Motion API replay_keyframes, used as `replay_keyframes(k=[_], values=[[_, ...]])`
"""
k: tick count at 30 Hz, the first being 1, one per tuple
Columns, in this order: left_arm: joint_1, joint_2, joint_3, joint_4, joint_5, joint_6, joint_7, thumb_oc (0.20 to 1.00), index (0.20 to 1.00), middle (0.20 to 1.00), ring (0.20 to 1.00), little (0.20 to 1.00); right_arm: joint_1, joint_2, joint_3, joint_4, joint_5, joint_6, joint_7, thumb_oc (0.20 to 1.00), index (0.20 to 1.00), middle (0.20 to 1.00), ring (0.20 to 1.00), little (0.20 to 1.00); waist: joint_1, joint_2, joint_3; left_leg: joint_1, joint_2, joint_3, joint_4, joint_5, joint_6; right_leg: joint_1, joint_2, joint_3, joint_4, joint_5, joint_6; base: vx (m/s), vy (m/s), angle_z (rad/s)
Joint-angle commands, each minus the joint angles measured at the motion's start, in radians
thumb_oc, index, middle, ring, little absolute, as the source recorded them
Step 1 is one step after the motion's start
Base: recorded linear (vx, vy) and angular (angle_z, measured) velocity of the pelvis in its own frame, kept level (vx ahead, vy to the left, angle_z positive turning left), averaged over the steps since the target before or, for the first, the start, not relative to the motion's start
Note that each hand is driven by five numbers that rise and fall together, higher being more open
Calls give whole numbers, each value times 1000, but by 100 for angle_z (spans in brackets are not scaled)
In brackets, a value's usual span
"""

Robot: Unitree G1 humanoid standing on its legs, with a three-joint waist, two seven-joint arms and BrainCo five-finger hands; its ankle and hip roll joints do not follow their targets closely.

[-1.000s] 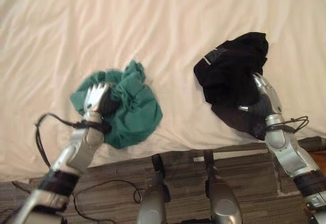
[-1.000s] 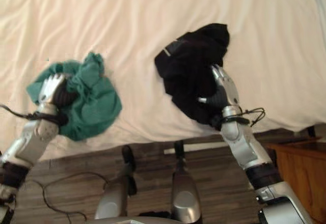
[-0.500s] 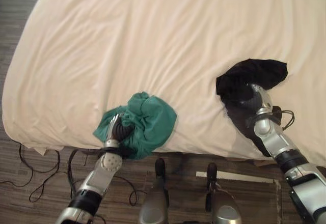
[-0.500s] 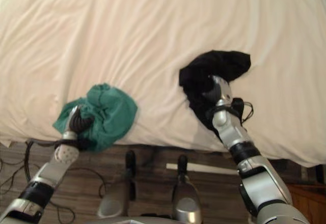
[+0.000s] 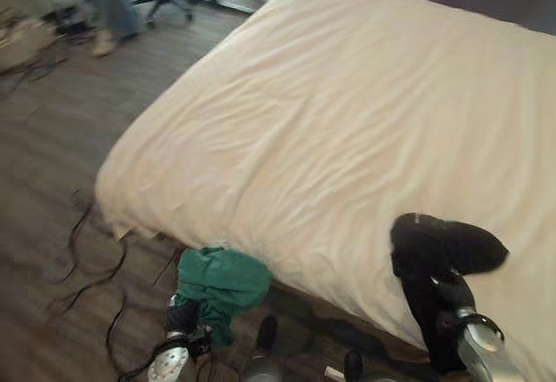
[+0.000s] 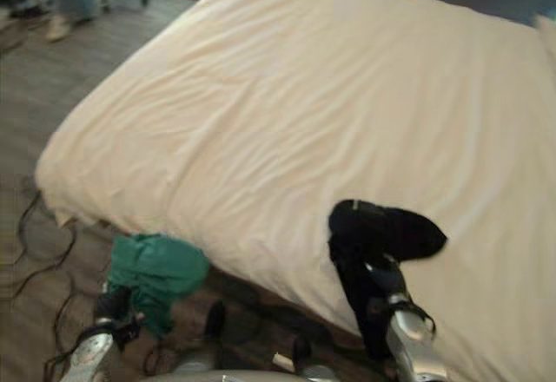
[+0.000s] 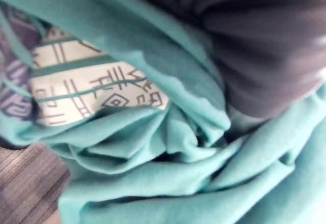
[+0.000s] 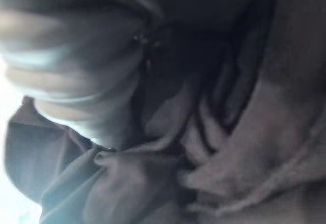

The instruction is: Tidy up the quilt and then pick up the clothes from the bed and put them into the laundry hamper.

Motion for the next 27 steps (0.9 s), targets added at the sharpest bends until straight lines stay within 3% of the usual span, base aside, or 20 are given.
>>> replay_keyframes(k=[1,2,3,4,5,8,10,12,14,15,16,17,19,21,22,25,27], values=[[-99,58,15,50,-1,-50,1,200,200,200,200,200,-101,99,180,15,-88,22,80,200,200,200,200,200,67,-36,40,-4,97,415,9,-59,-7,-88,-113,-113,2,21,96,-398,169,171],[-102,55,13,84,15,-51,3,200,200,200,200,200,-114,88,191,3,-131,28,68,200,200,200,200,200,61,-33,36,27,151,569,41,-56,-13,-77,-143,-201,2,38,97,-569,187,235],[-97,69,10,140,66,-38,0,200,200,200,200,200,-103,75,185,9,-178,38,65,200,200,200,200,200,60,-34,26,73,199,629,119,-92,-33,-42,-177,-303,9,43,88,-349,85,222],[-97,69,10,141,67,-39,0,200,200,200,200,200,-102,76,184,9,-180,38,64,200,200,200,200,200,55,-33,27,70,200,621,126,-97,-33,-36,-177,-310,9,41,89,-305,132,215],[-97,77,18,181,103,-29,11,200,200,200,200,200,-88,73,168,24,-210,49,53,200,200,200,200,200,69,-37,14,117,228,646,154,-116,-39,-18,-203,-385,20,67,81,-174,179,178],[-112,74,21,257,143,-8,33,200,200,200,200,200,-67,84,95,81,-236,56,-10,200,200,200,200,200,59,-37,-15,174,283,681,144,-121,-55,15,-247,-496,52,86,91,-117,258,197],[-110,64,7,282,156,0,34,200,200,200,200,200,-50,101,53,116,-226,56,-38,200,200,200,200,200,57,-24,-25,168,265,673,100,-108,-51,30,-260,-520,71,94,101,-7,341,201],[-117,61,11,315,168,8,39,200,200,200,200,200,-57,115,8,163,-206,63,-67,200,200,200,200,200,78,-27,-28,153,219,643,43,-104,-41,31,-313,-558,125,147,137,20,363,190],[-123,63,12,329,172,11,41,200,200,200,200,200,-55,123,-7,175,-202,64,-71,200,200,200,200,200,77,-33,-31,148,188,620,15,-115,-23,33,-344,-572,157,146,143,90,223,142],[-143,62,-2,354,171,8,53,200,200,200,200,200,-63,137,-32,210,-176,59,-88,200,200,200,200,200,54,-38,-21,130,144,561,5,-146,-2,-13,-335,-467,190,139,142,152,209,86],[-144,62,-2,355,171,8,53,200,200,200,200,200,-64,137,-32,210,-176,58,-88,200,200,200,200,200,54,-38,-21,129,144,560,5,-145,-2,-14,-335,-467,191,139,141,241,398,149],[-182,49,-30,361,148,-8,71,200,200,200,200,200,-79,144,-50,256,-143,53,-109,200,200,200,200,200,7,-27,-2,135,88,495,-6,-142,19,-120,-224,-152,164,66,123,219,319,131],[-210,33,-59,373,145,-13,77,200,200,200,200,200,-71,148,-73,287,-106,39,-125,200,200,200,200,200,-18,-19,22,155,41,422,-9,-166,35,-141,-154,-2,162,25,115,215,216,160],[-232,38,-98,395,193,12,82,200,200,200,200,200,-73,132,-83,308,-112,36,-140,200,200,200,200,200,-36,-20,39,157,17,381,-9,-182,50,-151,-126,37,124,22,101,121,24,166],[-272,3,-198,544,312,50,-56,200,200,200,200,200,-187,50,43,624,-246,96,-46,200,200,200,200,200,-2,8,1,316,-28,355,-6,-244,63,25,-65,-45,45,-14,57,66,5,72],[-260,4,-181,538,294,43,-60,200,200,200,200,200,-184,38,59,598,-272,90,-39,200,200,200,200,200,-2,20,5,315,-13,359,31,-247,49,38,-56,-43,25,-21,47,6,-80,7],[-256,-59,-229,529,337,46,-26,200,200,200,200,200,-196,50,77,611,-283,83,-55,200,200,200,200,200,20,10,34,249,3,347,199,-236,33,50,-47,-40,20,-33,25,-40,-185,-27]])
